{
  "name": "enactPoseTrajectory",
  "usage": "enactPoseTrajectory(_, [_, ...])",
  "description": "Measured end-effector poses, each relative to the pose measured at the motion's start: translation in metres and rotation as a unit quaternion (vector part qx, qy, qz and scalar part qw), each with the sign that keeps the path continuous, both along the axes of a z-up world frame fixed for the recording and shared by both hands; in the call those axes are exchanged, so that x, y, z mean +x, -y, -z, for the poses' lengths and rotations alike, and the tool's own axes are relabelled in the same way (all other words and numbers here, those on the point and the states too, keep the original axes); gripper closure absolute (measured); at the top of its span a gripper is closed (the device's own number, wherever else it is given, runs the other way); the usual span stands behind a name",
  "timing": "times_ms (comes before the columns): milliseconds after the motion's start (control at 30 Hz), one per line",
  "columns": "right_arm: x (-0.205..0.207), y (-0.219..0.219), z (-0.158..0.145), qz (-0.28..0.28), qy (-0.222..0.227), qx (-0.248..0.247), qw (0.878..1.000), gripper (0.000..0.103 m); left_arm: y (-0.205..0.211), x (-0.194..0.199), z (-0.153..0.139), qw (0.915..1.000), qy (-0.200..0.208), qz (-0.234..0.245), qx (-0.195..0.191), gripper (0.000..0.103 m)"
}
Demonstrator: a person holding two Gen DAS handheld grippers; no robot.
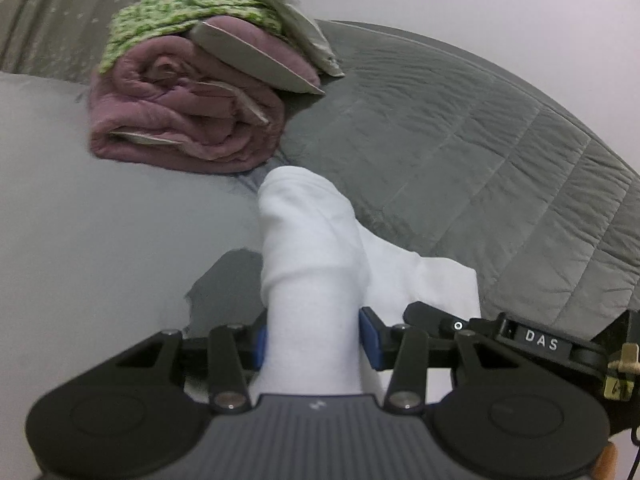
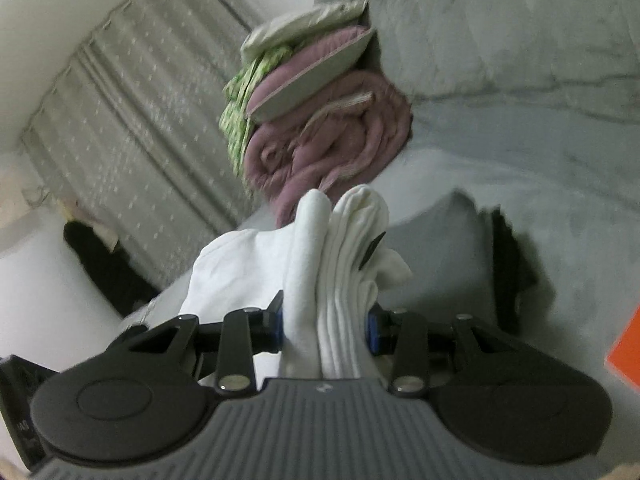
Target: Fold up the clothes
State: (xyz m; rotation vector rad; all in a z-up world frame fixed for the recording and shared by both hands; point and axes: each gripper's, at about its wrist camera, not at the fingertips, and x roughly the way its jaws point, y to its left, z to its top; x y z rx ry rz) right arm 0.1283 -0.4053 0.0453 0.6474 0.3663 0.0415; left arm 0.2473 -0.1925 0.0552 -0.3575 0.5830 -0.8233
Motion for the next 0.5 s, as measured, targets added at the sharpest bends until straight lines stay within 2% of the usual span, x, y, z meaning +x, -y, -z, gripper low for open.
enactPoseTrajectory(233, [0.027, 0.025, 0.024, 0.038, 0.017, 0.002, 0.999, 0.063, 0.038, 0.059, 0.015, 0.9996, 0.004, 0.027, 0.005, 0.058])
enactPoseTrajectory(433, [0.043, 0.036, 0.046, 0.061, 0.020, -0.007, 0.998, 0.063, 0.057, 0.093, 0.046, 0.9991, 0.000, 0.043, -0.003, 0.057])
enactPoseTrajectory(500, [0.048, 0.038, 0.056, 0.070, 0.015, -0.013, 0.997, 0.062, 0.062, 0.097, 0.062, 0.9993, -0.006, 0.037, -0.002, 0.052])
